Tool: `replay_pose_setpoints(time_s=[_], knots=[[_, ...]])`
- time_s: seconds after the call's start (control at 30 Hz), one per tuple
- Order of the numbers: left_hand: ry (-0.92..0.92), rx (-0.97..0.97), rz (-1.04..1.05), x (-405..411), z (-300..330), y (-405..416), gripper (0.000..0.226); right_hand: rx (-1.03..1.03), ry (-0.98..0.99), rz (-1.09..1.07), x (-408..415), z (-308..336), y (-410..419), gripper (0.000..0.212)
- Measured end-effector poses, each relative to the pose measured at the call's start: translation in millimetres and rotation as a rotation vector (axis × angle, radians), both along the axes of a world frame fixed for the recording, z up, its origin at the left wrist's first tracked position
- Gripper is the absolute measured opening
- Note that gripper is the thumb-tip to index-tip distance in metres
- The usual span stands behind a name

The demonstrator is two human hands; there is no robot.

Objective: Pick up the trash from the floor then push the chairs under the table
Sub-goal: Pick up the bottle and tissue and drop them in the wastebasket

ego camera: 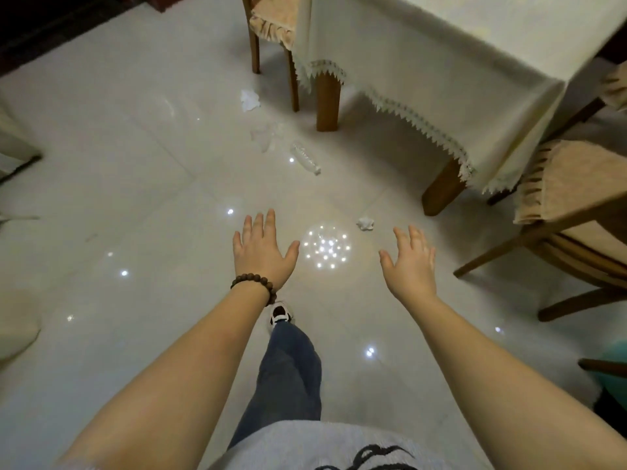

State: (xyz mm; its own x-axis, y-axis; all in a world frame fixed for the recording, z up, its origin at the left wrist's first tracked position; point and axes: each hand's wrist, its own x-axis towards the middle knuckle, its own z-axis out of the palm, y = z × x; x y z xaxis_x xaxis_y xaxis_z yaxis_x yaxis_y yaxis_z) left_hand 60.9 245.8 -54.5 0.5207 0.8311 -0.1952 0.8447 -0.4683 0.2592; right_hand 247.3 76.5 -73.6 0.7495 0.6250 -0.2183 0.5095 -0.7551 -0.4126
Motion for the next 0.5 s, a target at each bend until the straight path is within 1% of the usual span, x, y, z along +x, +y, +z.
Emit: replay_pose_setpoints(time_s=[0.1,0.23,0.5], knots=[[0.021,-0.029,-0.026,22.6,-1.0,80.4,0.076,0.014,0.012,-0.096,21.7,3.6,74.1,0.053],[0.058,-0.049,-0.089,54.2,-0.6,166.6,0.075,0.037,0.017,-0.189,50.6,6.3,148.2,0.052],[0.142,-0.068,-0.28,145.6,-28.6,271.1,0.075,0.028,0.057,-0.34,102.3,-22.5,228.7,0.051]])
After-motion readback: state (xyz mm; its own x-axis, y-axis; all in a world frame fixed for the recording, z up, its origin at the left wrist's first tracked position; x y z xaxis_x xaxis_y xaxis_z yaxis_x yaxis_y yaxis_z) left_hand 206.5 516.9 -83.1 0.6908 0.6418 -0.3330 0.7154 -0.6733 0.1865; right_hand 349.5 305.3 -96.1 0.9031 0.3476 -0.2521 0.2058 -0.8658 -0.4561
